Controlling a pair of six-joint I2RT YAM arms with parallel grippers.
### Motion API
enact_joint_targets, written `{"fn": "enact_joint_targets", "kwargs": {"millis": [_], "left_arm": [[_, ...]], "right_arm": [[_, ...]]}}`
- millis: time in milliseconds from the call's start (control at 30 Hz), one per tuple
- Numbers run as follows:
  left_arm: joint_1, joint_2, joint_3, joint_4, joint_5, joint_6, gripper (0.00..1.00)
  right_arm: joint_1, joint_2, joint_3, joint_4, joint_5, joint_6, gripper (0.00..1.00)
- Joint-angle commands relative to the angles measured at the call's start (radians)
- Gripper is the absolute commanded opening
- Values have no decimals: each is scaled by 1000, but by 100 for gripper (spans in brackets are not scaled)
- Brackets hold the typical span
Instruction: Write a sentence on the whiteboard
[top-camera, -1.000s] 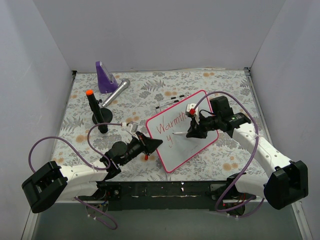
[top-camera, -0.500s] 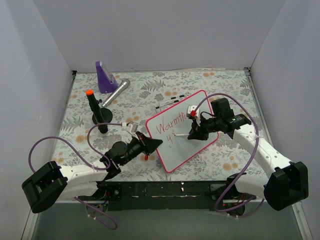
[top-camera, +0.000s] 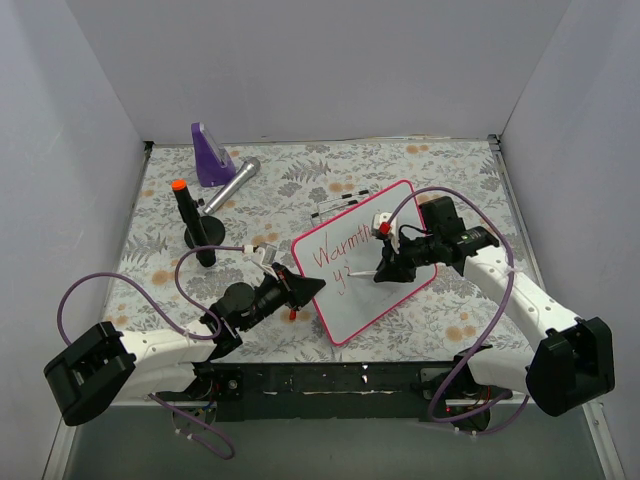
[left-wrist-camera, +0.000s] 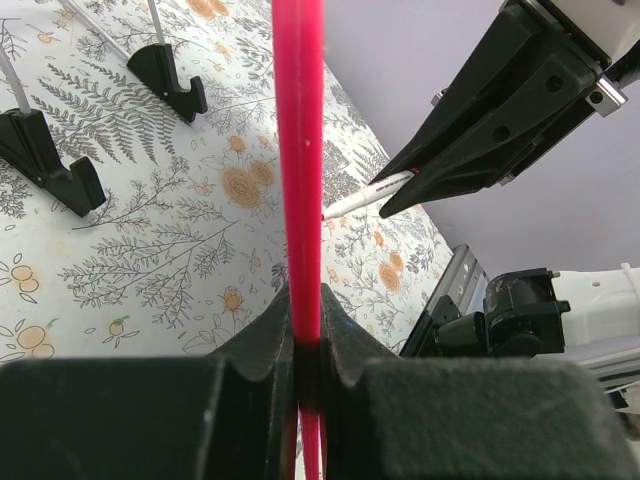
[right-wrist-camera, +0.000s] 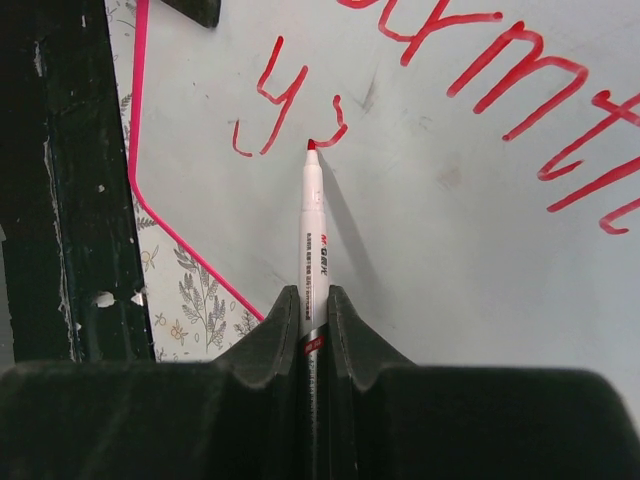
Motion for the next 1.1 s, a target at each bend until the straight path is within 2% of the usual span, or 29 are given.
{"fn": "enact_joint_targets", "kwargs": {"millis": [0,333,833,1067], "left_arm": [[-3,-5,16,86,14,23,0],[-5,8,16,96,45,20,0],[-5,-7,8,88,39,22,0],[-3,-13,2,88,36,22,0]], "right_arm": [[10,18,47,1,-20,3,1],[12,30,92,31,-22,37,1],[-24,-8,60,73,11,72,1],[-27,-53,46,5,-60,-12,1]]}}
